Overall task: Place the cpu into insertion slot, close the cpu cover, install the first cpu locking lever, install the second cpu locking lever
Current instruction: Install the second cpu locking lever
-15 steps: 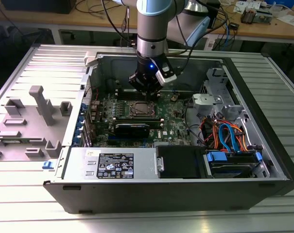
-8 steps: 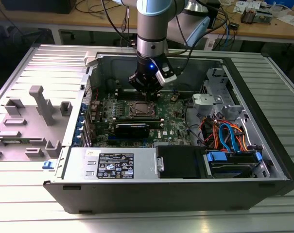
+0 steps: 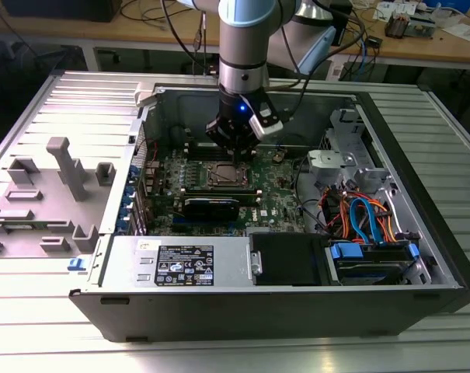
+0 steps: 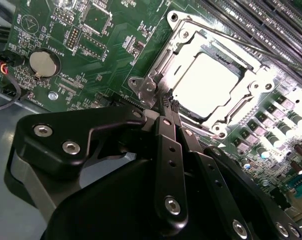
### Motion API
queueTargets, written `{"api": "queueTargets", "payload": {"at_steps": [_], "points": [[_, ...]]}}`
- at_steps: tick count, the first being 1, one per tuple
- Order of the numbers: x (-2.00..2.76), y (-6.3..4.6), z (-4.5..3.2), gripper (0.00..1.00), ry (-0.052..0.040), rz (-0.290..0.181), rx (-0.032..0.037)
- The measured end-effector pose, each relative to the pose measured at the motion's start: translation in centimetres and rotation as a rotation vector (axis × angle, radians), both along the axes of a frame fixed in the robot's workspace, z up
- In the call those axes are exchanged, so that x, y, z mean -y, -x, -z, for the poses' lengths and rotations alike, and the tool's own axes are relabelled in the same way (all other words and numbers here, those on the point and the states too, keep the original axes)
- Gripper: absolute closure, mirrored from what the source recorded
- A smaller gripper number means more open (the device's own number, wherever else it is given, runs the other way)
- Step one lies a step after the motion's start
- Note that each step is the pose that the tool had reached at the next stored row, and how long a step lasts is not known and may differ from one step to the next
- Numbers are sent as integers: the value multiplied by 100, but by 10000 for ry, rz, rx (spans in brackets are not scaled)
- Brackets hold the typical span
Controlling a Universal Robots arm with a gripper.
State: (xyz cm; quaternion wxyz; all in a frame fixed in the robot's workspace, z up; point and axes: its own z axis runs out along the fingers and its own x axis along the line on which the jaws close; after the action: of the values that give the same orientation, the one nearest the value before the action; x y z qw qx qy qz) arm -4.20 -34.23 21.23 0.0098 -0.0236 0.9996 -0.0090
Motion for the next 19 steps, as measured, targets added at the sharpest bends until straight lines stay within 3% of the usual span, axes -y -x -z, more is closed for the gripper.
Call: {"api": "queueTargets", "payload": {"at_steps": [19], "points": [[10, -44, -5, 89, 2, 0, -1]]}}
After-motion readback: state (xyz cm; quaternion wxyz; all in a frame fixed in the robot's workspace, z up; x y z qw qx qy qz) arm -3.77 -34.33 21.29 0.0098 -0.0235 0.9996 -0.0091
